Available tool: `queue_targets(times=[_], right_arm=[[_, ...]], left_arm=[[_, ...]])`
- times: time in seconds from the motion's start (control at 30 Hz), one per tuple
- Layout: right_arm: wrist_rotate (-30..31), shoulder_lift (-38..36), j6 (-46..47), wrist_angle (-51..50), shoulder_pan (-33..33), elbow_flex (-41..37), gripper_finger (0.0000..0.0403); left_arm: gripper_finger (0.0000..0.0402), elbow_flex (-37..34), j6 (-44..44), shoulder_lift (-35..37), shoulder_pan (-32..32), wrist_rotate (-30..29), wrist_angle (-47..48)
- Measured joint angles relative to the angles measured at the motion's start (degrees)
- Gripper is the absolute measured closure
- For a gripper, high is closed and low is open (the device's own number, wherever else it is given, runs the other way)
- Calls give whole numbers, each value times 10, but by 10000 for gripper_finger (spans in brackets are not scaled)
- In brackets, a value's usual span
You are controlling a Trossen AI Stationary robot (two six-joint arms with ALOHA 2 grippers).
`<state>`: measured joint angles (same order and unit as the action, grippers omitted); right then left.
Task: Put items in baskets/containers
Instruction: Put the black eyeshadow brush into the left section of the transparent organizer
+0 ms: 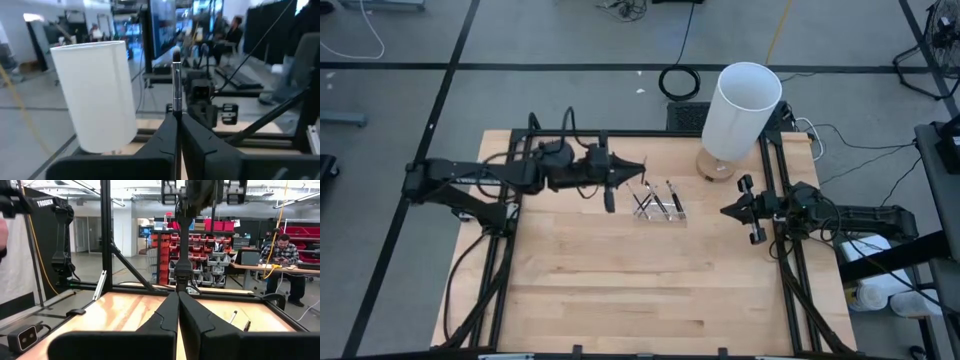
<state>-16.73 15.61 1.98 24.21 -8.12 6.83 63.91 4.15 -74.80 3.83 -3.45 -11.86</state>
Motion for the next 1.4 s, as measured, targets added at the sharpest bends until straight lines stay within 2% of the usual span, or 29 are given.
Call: queue_targets(times=[0.17, 0.4, 0.63, 0.73, 0.83, 0.93, 1.13, 1.4], right_arm=[[1, 0, 0, 3, 0, 0, 403], [1, 0, -13, 4, 0, 0, 403], [4, 0, -56, 13, 0, 0, 403], [16, 0, -76, 14, 0, 0, 403], [51, 0, -92, 14, 0, 0, 403], [79, 0, -103, 13, 0, 0, 403], [79, 1, -117, 15, -1, 0, 403], [79, 1, -121, 23, -1, 0, 403]], left_arm=[[375, -115, -6, -1, 19, 10, -136], [395, -275, -23, 0, 30, 17, -360], [378, -382, -58, -17, 45, 15, -517], [386, -396, -64, -43, 39, 15, -584], [395, -396, -67, -77, 31, 14, -597], [389, -393, -73, -112, 24, -11, -609], [374, -390, -91, -189, 25, -26, -674], [372, -343, -99, -267, 26, -26, -661]])
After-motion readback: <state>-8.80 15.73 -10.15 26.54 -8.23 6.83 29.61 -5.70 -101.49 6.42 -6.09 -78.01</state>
